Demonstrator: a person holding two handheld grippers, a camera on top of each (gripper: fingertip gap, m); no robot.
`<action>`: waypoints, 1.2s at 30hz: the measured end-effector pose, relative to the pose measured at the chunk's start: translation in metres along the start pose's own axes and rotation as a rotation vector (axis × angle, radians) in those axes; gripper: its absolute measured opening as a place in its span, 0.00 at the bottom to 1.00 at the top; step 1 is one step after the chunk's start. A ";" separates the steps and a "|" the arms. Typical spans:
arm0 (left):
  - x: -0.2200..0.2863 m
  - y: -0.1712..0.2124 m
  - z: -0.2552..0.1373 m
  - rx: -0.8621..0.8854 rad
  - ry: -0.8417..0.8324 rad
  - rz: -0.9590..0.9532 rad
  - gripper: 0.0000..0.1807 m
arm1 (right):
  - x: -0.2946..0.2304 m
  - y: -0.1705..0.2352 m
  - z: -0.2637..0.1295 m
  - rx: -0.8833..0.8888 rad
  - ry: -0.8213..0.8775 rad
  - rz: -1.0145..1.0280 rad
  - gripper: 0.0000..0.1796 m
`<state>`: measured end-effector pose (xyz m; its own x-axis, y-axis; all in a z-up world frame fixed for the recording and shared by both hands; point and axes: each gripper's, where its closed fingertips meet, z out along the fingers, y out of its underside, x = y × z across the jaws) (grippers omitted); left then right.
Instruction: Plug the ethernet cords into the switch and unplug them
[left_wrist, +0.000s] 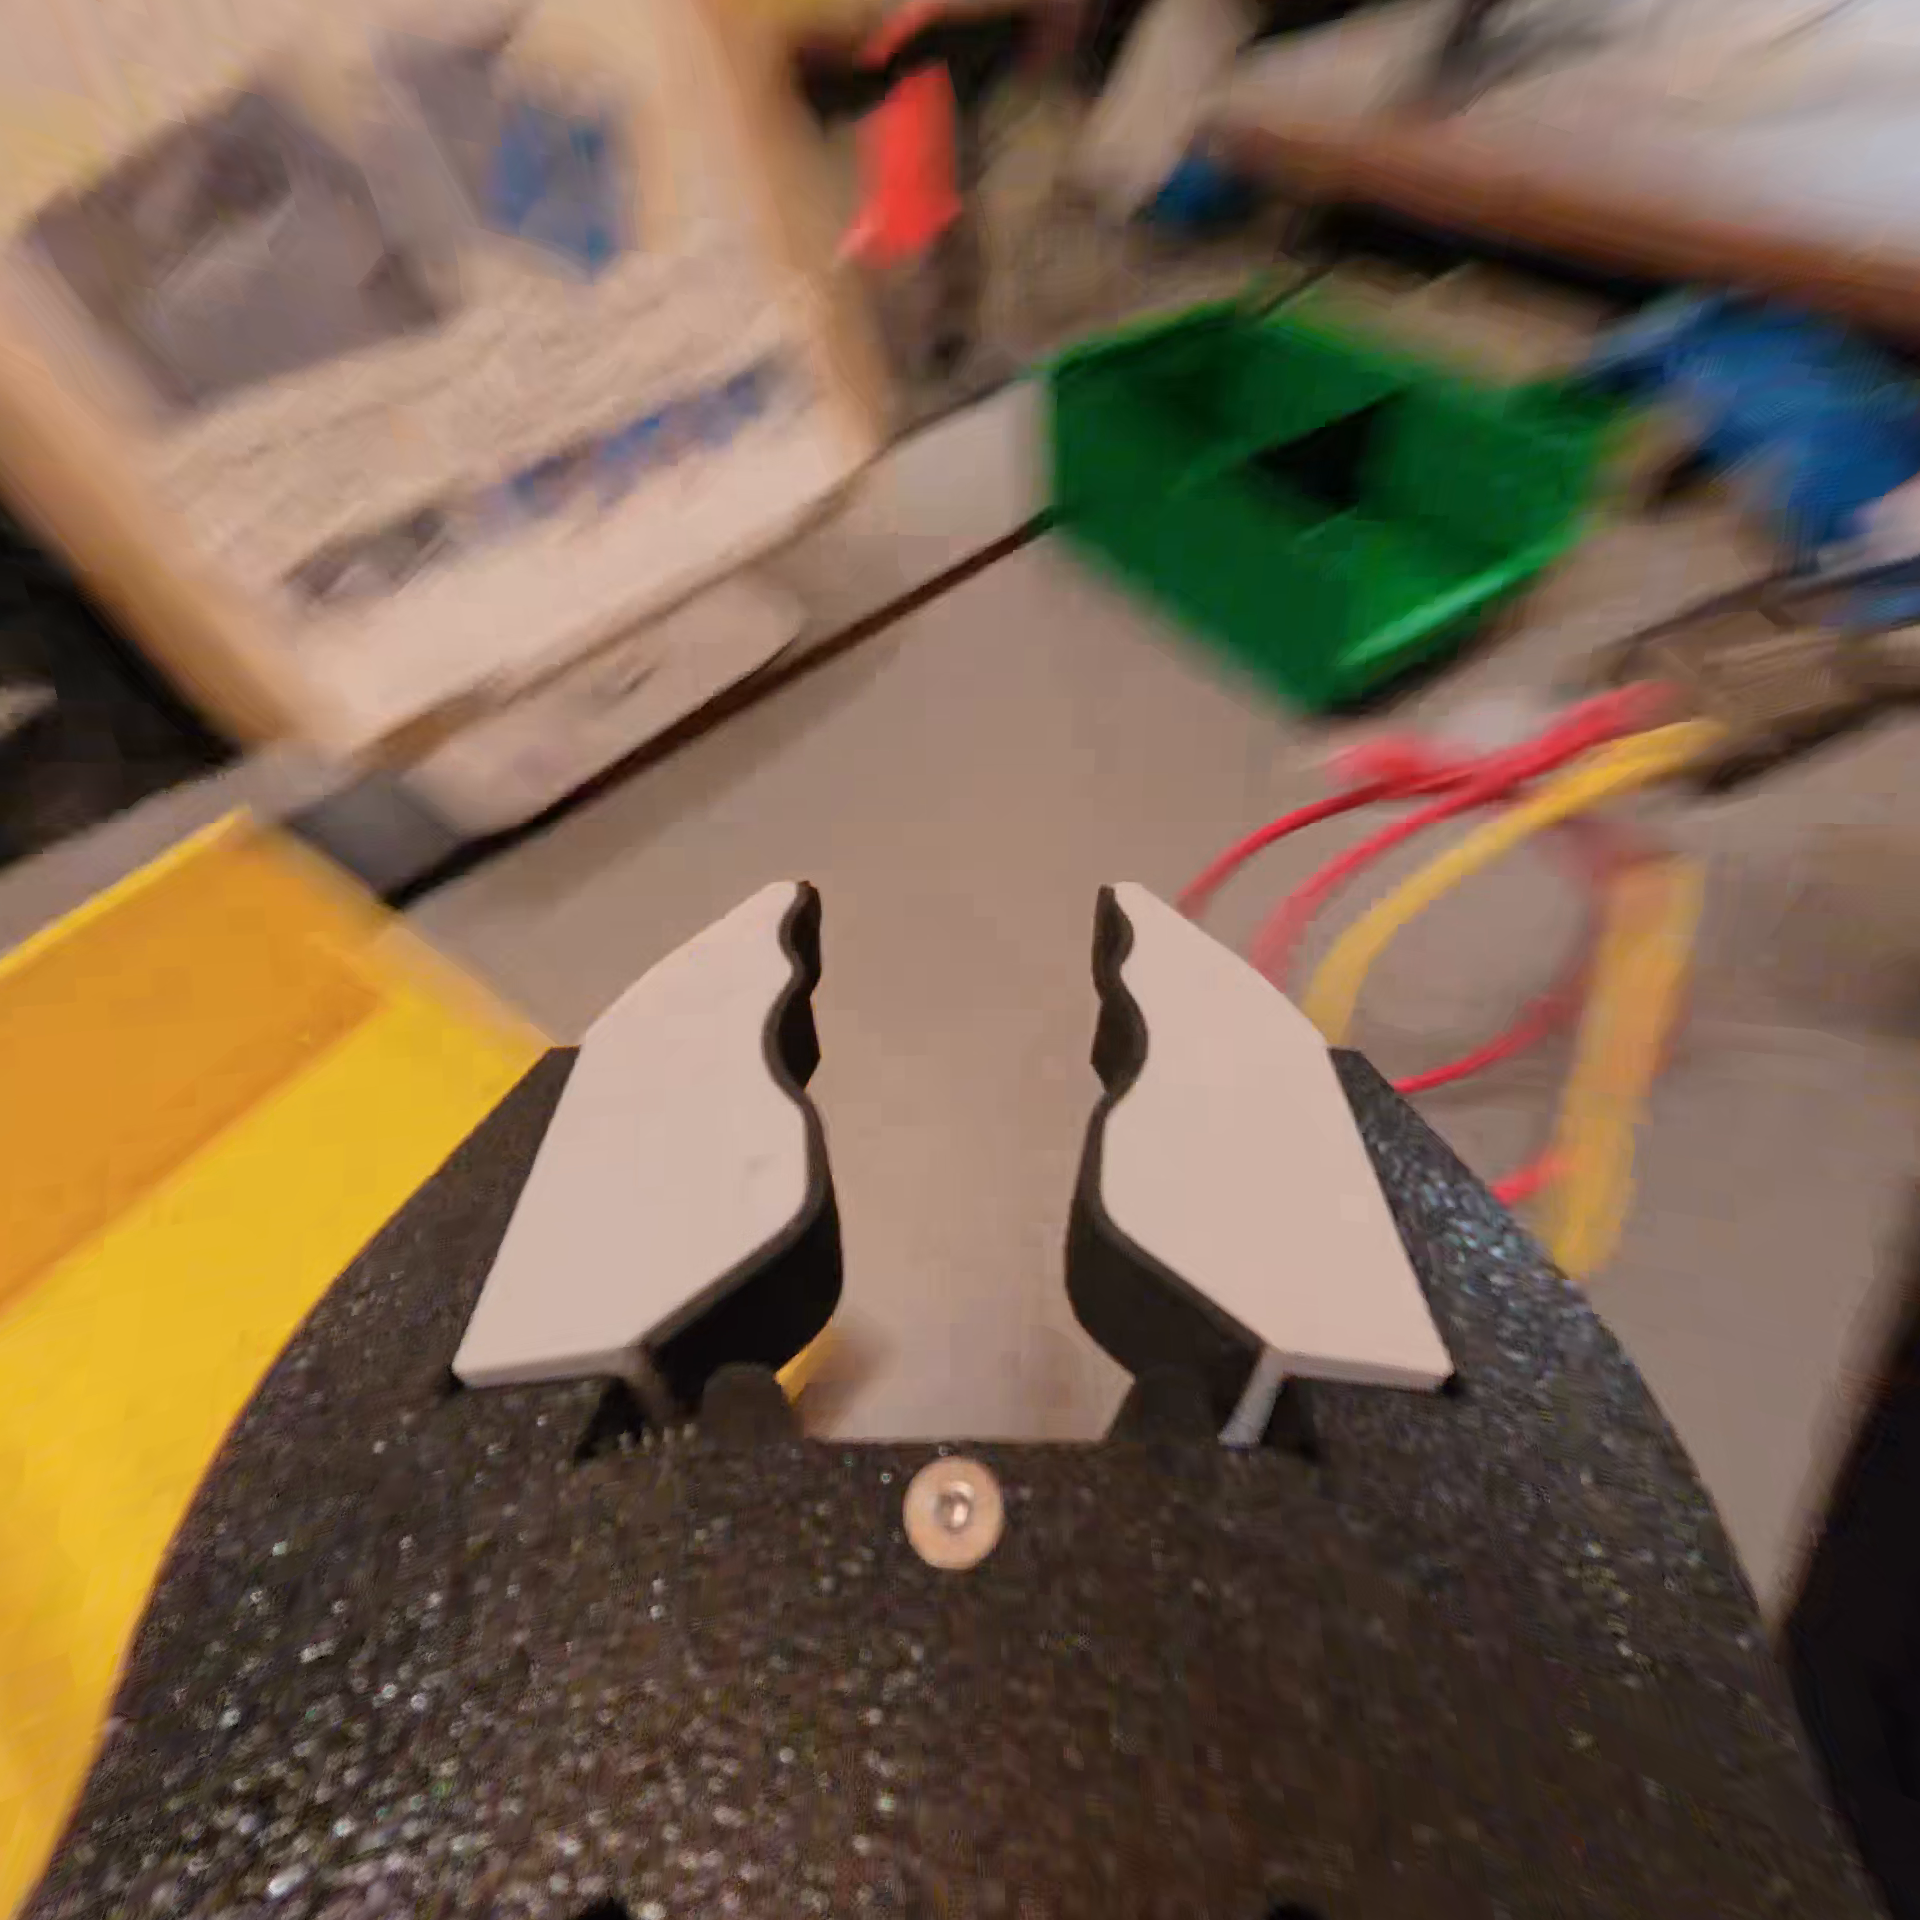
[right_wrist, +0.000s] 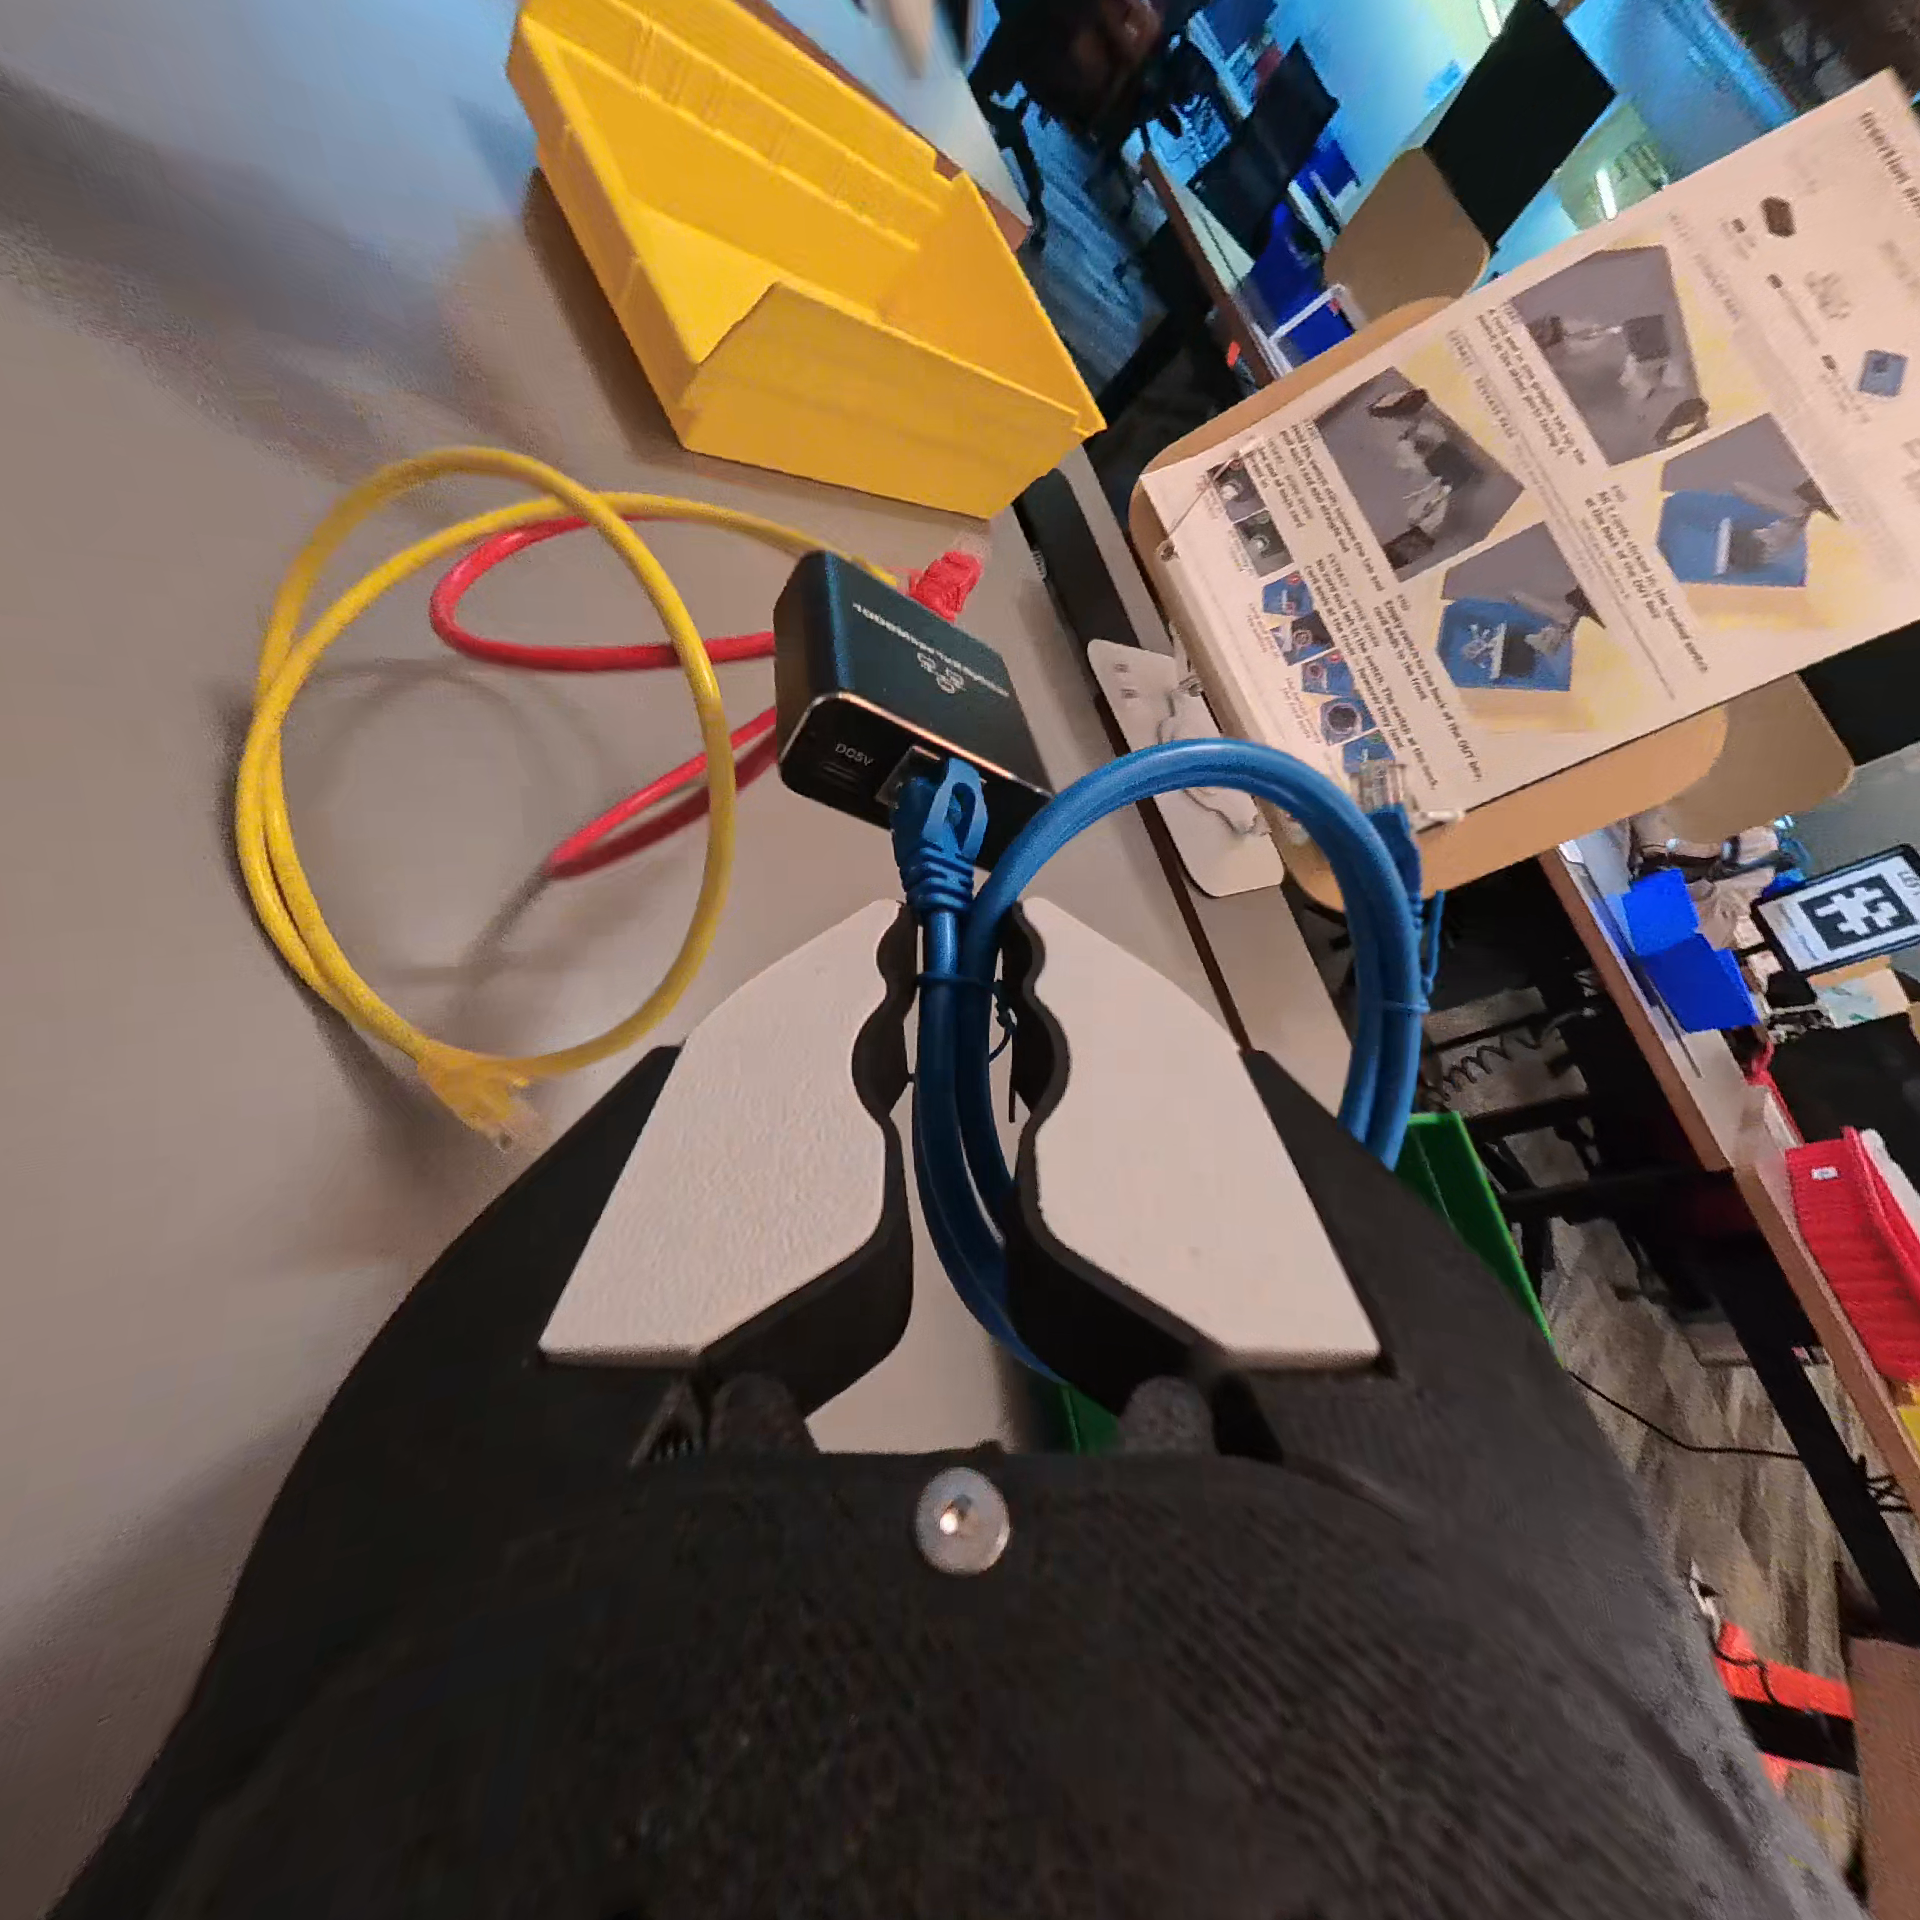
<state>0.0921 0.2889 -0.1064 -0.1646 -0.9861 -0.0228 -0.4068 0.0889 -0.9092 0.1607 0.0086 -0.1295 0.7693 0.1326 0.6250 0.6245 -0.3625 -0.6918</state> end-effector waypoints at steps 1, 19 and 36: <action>0.040 -0.025 -0.006 0.105 0.164 0.035 0.29 | -0.002 0.000 0.001 0.014 -0.010 -0.004 0.09; 0.240 0.016 0.065 -0.032 0.718 0.385 0.40 | -0.026 -0.035 -0.001 0.174 -0.090 -0.110 0.09; 0.244 0.038 0.076 0.054 0.743 0.351 0.37 | -0.024 -0.033 0.001 0.214 -0.095 -0.084 0.09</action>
<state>0.1044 0.0412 -0.1782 -0.8336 -0.5504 -0.0458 -0.1800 0.3492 -0.9196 0.1212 0.0181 -0.1217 0.7165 0.2442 0.6534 0.6932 -0.1445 -0.7061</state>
